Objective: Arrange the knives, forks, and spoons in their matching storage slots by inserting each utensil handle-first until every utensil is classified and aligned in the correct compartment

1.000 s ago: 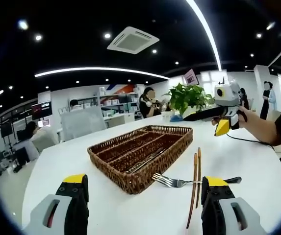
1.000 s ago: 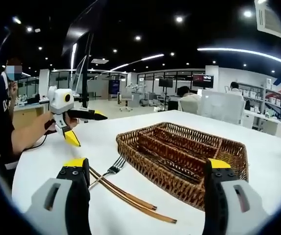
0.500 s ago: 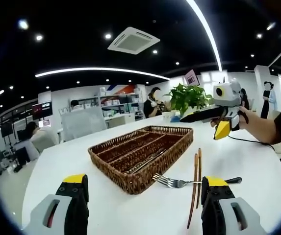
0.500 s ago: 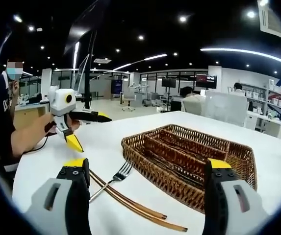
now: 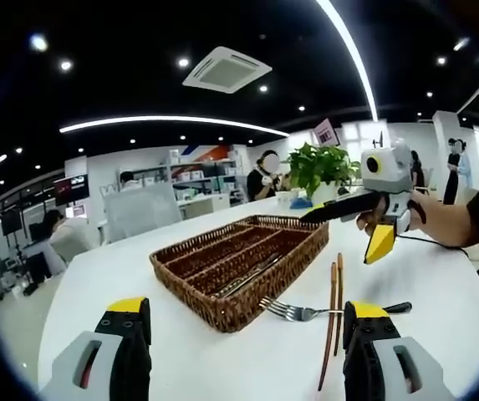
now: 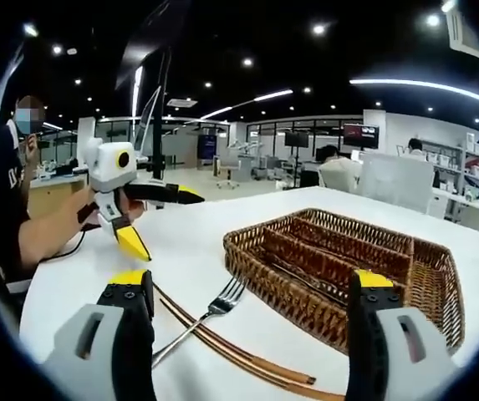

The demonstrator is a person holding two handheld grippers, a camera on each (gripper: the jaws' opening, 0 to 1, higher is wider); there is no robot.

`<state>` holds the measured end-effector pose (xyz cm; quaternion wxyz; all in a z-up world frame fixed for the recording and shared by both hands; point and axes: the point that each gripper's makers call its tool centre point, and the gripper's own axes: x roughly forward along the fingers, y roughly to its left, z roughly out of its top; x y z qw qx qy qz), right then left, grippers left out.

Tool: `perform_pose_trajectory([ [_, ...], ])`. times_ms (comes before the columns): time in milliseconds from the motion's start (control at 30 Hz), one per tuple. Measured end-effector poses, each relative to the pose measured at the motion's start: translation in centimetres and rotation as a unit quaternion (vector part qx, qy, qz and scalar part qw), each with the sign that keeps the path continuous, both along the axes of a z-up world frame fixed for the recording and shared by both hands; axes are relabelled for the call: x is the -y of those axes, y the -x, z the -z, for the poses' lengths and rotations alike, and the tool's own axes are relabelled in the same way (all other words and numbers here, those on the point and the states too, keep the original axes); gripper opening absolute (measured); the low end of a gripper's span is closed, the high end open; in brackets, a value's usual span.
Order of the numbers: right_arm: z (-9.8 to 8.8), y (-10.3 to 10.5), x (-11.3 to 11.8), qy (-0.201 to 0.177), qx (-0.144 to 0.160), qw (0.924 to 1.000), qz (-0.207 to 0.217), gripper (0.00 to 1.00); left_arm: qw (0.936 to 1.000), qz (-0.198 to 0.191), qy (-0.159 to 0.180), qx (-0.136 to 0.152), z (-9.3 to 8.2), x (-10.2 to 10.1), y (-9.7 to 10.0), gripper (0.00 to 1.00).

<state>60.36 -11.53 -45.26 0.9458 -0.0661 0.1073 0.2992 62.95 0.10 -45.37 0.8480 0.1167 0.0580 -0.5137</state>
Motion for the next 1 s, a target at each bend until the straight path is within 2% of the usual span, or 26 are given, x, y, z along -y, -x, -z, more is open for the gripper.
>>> perform_pose_trajectory([
  [233,1.1,-0.3,-0.5,0.021,-0.005,0.9998,-0.002,0.93,1.0000,-0.001,0.001,0.000,-0.1,-0.1,0.0,1.00],
  [533,3.4,-0.4,-2.2,0.029,-0.037,0.9987,-0.017,0.86,1.0000,0.002,-0.004,-0.003,0.2,-0.1,0.1,1.00],
  [567,3.5,-0.2,-2.3,0.034,-0.032,0.9988,-0.016,0.84,1.0000,0.000,-0.004,-0.004,0.2,-0.2,0.1,1.00],
  [900,4.6,0.4,-3.3,0.027,-0.060,0.9974,-0.029,0.67,0.9999,0.004,-0.010,-0.008,0.5,-0.2,0.2,1.00],
  [933,4.7,0.4,-3.3,0.027,-0.063,0.9972,-0.030,0.65,0.9998,0.005,-0.012,-0.013,0.6,-0.2,0.2,1.00],
  [1000,5.3,0.5,-3.4,0.027,-0.075,0.9962,-0.033,0.61,0.9983,0.003,-0.022,-0.055,1.5,-0.5,0.5,1.00],
])
